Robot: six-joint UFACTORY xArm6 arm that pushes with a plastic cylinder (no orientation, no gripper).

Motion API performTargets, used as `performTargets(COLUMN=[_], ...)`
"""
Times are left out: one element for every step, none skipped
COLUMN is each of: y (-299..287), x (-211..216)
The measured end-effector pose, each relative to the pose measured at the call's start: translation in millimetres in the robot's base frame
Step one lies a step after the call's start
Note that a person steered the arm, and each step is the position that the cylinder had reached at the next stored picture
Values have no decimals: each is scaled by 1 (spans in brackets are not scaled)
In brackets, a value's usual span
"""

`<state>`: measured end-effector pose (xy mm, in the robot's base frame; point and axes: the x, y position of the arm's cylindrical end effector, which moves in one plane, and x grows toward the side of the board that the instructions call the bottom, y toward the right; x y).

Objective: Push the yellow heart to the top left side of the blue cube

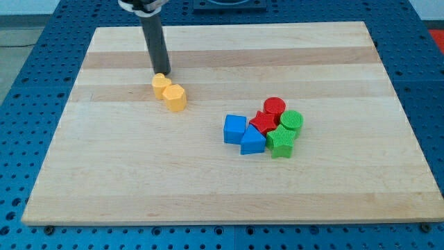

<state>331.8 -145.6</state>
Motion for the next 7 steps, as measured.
performTargets(y=[-19,-31,-31,-6,40,79,92], x=[0,3,26,44,45,45,39])
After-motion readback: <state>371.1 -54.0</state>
